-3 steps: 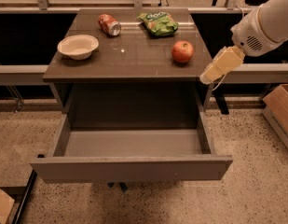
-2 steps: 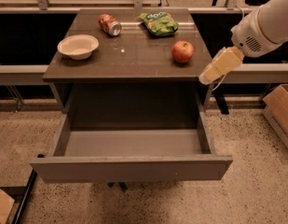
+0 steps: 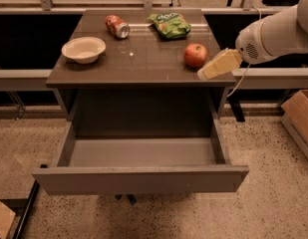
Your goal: Place apple into top drawer
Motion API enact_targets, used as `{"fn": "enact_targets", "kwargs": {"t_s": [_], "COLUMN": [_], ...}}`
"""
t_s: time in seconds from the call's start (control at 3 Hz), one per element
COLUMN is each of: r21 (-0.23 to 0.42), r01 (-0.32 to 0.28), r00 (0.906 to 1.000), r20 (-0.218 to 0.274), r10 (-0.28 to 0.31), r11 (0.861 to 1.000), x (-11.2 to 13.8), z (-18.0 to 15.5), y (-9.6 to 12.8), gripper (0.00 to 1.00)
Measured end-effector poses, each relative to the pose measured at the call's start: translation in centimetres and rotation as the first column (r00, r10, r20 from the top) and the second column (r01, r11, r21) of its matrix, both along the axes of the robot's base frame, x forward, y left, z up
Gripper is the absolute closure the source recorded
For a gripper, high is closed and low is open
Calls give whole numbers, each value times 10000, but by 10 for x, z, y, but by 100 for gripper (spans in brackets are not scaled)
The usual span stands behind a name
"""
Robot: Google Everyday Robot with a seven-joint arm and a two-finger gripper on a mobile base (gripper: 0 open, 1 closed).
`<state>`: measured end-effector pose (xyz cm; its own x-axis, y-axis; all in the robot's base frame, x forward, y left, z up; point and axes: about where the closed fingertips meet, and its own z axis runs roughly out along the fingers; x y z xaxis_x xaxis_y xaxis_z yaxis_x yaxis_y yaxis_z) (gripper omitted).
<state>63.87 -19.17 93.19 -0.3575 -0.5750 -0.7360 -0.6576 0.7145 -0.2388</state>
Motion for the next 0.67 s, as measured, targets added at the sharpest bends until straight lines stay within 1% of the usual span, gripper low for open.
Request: {"fn": "enact_targets", "kwargs": {"t_s": [0.33,0.67], "r21": [431,625], "r01": [18,-34], "r00": [9997,9999], "r20": [260,139], "r10": [-29,25], "r11": [9991,9980], "x": [30,60], "z": [-4,-19], "y": [8,18], "gripper": [0,0]}}
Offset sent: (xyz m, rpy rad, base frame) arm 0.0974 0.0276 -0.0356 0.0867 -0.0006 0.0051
